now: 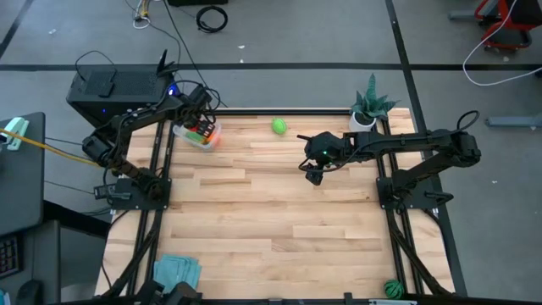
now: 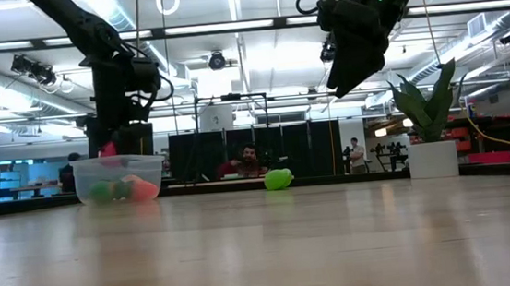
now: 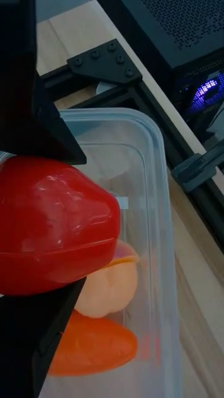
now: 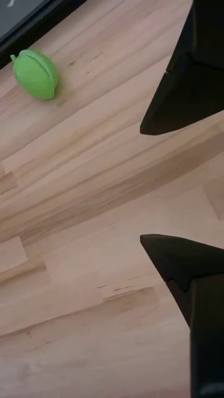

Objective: Pick and placing Produce into tupperware
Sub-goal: Put the red apple into the transparent bin

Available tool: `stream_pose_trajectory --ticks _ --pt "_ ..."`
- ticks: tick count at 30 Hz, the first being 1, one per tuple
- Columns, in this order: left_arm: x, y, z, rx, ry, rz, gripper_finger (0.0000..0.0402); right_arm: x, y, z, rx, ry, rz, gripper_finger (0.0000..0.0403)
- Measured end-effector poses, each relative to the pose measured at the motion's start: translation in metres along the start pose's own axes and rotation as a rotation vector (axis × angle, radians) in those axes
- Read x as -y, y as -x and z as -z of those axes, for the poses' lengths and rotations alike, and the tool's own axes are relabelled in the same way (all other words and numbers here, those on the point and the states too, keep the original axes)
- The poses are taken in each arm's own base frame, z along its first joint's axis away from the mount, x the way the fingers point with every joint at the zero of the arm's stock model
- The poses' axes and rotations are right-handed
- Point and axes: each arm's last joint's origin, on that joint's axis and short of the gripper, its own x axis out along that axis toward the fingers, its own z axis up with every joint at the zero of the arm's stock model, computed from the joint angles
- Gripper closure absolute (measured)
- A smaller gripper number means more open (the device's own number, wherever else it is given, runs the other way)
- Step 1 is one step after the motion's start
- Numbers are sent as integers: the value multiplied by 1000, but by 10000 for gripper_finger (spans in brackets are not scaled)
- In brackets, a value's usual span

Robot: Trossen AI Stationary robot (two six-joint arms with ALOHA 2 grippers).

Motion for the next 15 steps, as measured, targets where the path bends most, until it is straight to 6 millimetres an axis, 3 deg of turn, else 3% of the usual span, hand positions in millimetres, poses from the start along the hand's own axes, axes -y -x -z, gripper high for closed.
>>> stream_pose_trajectory --ticks 15 --pt "0 0 0 -1 5 0 115 2 0 -1 14 16 23 123"
